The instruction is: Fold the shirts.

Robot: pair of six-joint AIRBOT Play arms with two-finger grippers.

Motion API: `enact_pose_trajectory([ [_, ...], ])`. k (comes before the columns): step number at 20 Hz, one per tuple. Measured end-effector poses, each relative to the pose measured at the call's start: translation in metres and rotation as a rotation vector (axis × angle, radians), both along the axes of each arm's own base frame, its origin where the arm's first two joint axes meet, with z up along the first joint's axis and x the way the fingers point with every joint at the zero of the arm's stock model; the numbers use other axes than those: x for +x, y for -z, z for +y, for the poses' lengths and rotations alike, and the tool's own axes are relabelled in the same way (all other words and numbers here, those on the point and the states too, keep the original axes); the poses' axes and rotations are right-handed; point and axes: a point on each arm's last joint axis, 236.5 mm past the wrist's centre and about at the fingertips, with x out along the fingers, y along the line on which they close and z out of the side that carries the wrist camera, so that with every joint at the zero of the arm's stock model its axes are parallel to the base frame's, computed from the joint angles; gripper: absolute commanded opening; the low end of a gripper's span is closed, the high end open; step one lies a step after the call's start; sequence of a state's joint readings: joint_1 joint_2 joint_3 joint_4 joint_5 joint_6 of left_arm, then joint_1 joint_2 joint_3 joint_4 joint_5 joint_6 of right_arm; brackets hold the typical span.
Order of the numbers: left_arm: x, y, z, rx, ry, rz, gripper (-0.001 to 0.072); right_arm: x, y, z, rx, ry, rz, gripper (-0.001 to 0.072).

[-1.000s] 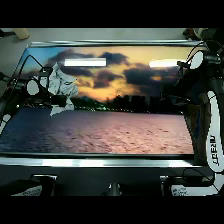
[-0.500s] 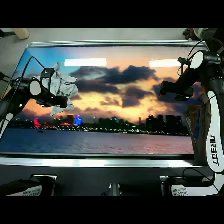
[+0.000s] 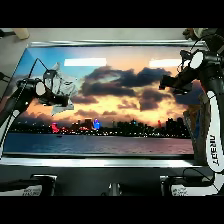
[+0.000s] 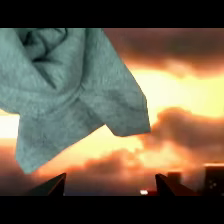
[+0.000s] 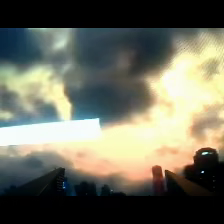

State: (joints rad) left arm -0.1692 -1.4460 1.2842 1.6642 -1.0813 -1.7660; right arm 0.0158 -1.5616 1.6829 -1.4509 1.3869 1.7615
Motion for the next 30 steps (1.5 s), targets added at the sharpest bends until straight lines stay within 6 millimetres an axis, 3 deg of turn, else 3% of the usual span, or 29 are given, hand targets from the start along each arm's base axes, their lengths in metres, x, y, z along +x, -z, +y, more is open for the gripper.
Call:
enact_pose_trajectory([
  [3,0.033,-0.003,0.035,0.012,-0.080,-0.036,0.0691,0.001,0.000,0.000,0.000,0.000,-0.003,0.0673],
  [6,0.049,0.010,0.081,-0.018,-0.208,0.028,0.0691,0.000,0.000,0.000,0.001,0.000,0.001,0.0673],
  [7,0.053,0.017,0.089,-0.054,-0.244,0.046,0.0690,0.000,0.000,0.000,0.001,-0.001,0.001,0.0673],
  [9,0.063,0.032,0.085,-0.149,-0.270,0.062,0.0674,0.000,0.000,0.001,0.002,-0.001,0.002,0.0673],
  [10,0.069,0.037,0.081,-0.190,-0.272,0.057,0.0590,0.000,0.000,0.001,0.003,-0.001,0.002,0.0673],
  [12,0.079,0.048,0.068,-0.261,-0.272,0.055,0.0021,-0.001,0.000,0.001,0.003,-0.002,0.006,0.0673],
  [15,0.088,0.044,0.047,-0.323,-0.230,0.037,0.0026,-0.004,0.001,0.002,0.005,-0.010,0.016,0.0673],
  [16,0.092,0.032,0.042,-0.324,-0.196,0.010,0.0026,-0.006,-0.001,0.002,0.003,-0.018,0.017,0.0673],
  [18,0.103,-0.023,0.027,-0.323,-0.099,-0.113,0.0026,-0.009,-0.012,0.002,-0.002,-0.035,-0.005,0.0673],
  [21,0.098,-0.150,-0.006,-0.308,0.053,-0.382,0.0027,-0.016,-0.053,0.002,-0.008,-0.054,-0.104,0.0673],
  [23,0.070,-0.243,-0.039,-0.320,0.152,-0.576,0.0026,-0.025,-0.093,0.001,-0.017,-0.065,-0.207,0.0673],
  [25,0.028,-0.313,-0.071,-0.346,0.242,-0.720,0.0027,-0.042,-0.138,-0.002,-0.035,-0.064,-0.319,0.0673],
  [27,-0.011,-0.348,-0.099,-0.383,0.301,-0.790,0.0026,-0.067,-0.180,-0.007,-0.058,-0.059,-0.420,0.0673],
  [28,-0.026,-0.349,-0.112,-0.398,0.323,-0.786,0.0027,-0.080,-0.196,-0.009,-0.065,-0.057,-0.457,0.0673],
  [30,-0.042,-0.325,-0.134,-0.419,0.343,-0.725,0.0027,-0.108,-0.216,-0.011,-0.074,-0.054,-0.487,0.0673],
])
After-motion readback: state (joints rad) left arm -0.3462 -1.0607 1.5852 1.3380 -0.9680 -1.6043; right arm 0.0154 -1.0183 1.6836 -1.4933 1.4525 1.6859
